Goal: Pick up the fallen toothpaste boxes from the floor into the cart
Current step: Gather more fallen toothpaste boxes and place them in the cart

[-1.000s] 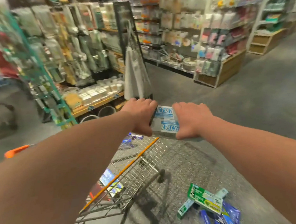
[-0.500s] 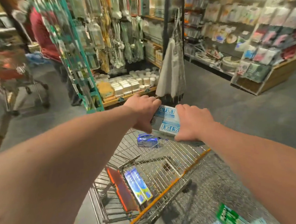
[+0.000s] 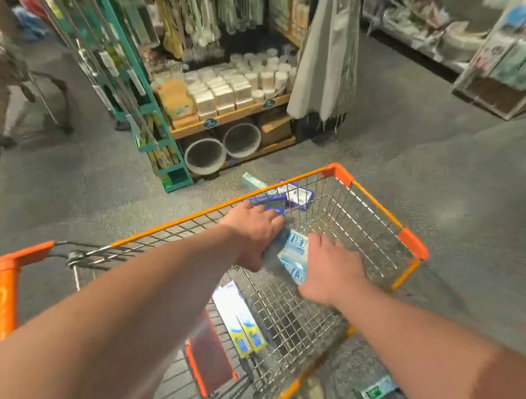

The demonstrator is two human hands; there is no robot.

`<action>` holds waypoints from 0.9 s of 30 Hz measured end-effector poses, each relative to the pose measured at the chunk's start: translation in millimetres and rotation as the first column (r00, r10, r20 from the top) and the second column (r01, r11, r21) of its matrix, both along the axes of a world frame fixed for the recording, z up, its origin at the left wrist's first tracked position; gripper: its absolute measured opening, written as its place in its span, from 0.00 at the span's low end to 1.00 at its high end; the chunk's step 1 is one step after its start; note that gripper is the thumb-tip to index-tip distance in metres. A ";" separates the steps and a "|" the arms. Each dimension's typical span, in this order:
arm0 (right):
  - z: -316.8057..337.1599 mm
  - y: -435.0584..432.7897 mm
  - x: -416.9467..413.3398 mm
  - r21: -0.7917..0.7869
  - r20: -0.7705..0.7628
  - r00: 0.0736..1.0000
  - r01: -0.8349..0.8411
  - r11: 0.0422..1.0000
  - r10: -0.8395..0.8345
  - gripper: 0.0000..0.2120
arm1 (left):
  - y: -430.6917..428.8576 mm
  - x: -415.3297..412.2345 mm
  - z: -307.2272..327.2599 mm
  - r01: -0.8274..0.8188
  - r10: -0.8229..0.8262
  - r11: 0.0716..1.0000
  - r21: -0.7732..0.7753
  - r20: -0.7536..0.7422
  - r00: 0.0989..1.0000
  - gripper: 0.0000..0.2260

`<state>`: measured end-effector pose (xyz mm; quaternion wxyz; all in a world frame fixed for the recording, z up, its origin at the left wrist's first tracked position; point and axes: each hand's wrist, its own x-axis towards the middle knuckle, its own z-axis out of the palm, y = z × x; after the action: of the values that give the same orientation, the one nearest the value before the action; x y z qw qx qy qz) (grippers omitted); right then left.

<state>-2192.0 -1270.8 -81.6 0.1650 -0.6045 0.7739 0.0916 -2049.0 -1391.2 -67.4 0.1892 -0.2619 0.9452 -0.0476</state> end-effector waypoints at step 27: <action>-325.6 -28.0 90.6 0.273 0.176 0.898 0.348 0.897 -0.402 0.21 | -47.6 32.5 -333.1 0.203 -0.244 0.956 0.212 0.186 0.952 0.23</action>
<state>-2101.4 -1298.8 -407.2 0.3377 -0.4254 0.8360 0.0787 -2016.5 -1438.7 -400.5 0.3055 -0.1270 0.9437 -0.0056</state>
